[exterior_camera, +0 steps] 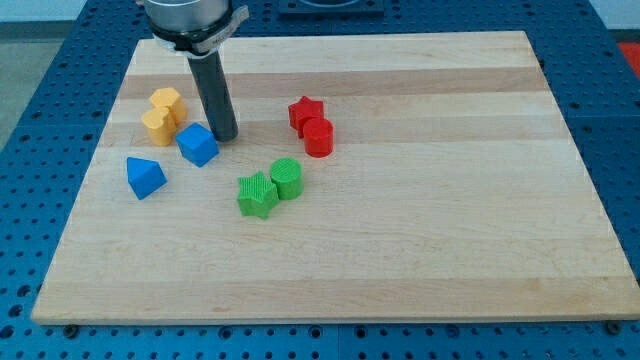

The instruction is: Push the blue cube into the triangle

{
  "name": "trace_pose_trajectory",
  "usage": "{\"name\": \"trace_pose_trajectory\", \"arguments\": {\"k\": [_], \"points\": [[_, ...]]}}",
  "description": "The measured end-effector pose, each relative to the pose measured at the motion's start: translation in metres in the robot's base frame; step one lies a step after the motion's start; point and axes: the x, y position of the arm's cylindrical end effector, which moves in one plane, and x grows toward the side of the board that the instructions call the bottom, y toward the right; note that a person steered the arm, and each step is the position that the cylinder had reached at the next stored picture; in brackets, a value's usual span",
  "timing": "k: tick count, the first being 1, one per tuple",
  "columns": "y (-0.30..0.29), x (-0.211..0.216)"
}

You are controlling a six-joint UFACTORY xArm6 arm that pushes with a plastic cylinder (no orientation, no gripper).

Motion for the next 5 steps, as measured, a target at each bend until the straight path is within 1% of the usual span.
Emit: {"name": "trace_pose_trajectory", "arguments": {"k": [2, 5], "points": [[-0.015, 0.009], [-0.036, 0.050]]}}
